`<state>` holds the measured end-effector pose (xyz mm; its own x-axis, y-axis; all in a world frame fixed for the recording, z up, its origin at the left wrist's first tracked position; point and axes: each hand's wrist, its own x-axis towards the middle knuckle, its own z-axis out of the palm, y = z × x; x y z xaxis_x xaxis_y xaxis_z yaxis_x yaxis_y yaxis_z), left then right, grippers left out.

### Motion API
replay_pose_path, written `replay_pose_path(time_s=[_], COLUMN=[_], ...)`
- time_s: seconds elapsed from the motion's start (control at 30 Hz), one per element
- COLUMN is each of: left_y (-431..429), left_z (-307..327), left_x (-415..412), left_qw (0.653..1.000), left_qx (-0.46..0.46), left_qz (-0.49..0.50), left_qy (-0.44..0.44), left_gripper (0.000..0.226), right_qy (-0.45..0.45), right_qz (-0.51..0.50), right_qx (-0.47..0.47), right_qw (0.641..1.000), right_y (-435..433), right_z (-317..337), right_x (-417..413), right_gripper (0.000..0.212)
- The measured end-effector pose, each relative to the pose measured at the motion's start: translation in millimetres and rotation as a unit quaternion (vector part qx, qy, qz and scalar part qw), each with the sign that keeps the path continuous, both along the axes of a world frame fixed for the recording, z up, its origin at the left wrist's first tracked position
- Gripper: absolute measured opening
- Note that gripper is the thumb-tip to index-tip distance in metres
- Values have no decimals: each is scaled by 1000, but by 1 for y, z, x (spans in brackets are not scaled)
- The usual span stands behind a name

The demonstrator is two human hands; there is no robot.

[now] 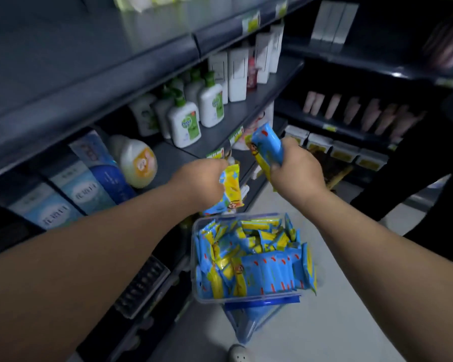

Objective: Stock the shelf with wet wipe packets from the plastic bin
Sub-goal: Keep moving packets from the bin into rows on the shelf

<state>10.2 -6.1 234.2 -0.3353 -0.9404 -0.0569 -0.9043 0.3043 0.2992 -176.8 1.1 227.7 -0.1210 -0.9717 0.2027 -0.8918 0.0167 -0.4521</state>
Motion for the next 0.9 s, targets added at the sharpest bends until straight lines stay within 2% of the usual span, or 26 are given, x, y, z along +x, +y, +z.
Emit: replay_pose_path(time_s=[0.2,0.3,0.43,0.67,0.83,0.9], left_y=[25,41,65,105,136,152], left_z=[79,119,171,225,243,248], left_x=[21,37,74,172,243,265], left_qw=[996,991,981,961,931,918], left_qx=[-77,-125,-181,-227,-202,-206], left_qz=[10,15,37,141,240,269], left_qy=[34,38,57,67,186,207], left_gripper=[10,26,16,14,15,13], right_qy=[4,4,-3,-18,-46,-56], right_qz=[4,13,51,157,251,285], right_qx=[-99,-150,-200,-241,-247,-240], right_qw=[995,989,979,957,935,926], right_y=[21,30,37,40,50,55], right_z=[78,115,161,207,222,228], right_x=[28,50,92,195,281,310], right_gripper=[22,24,28,26,25,24])
